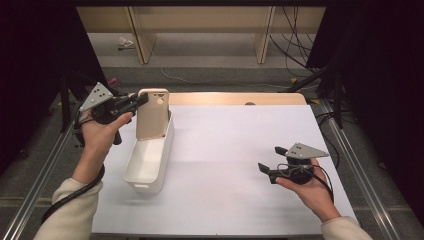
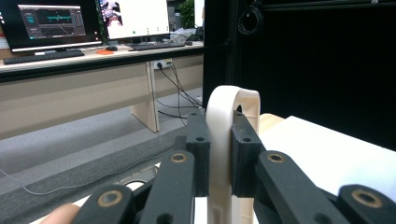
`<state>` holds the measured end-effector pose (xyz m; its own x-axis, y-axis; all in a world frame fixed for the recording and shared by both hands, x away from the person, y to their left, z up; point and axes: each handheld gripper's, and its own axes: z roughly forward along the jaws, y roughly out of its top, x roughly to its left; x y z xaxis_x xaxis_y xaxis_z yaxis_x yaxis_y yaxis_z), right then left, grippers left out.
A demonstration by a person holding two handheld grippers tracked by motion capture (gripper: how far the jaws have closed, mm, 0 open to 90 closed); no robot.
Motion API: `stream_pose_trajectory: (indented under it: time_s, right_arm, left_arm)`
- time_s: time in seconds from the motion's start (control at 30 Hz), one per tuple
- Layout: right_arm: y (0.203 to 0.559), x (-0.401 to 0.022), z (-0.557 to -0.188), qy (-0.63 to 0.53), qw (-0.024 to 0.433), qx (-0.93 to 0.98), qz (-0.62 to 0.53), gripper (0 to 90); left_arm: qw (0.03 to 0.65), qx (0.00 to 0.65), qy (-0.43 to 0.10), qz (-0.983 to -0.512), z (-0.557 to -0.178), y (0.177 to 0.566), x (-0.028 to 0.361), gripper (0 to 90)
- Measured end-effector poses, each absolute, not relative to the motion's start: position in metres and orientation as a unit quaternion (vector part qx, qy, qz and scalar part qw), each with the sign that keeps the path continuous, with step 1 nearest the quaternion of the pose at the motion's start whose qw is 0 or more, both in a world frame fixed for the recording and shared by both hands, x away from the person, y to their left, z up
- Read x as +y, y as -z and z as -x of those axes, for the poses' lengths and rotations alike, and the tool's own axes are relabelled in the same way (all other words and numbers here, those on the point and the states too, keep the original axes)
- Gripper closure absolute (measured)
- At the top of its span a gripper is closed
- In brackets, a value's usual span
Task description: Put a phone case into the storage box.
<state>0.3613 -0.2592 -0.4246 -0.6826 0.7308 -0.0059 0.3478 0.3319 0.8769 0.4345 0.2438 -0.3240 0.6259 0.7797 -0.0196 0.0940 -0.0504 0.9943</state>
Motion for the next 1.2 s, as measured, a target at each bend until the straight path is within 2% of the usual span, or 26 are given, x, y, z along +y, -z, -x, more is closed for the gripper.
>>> stream_pose_trajectory:
  time_s: [1.2]
  right_arm:
    - [0.425,-0.259,-0.361,-0.465,0.205,0.790,-0.342,16.4]
  left_arm:
    - [0.594,0.342,-0.268,-0.677,-0.464,0.367,0.256,80.6]
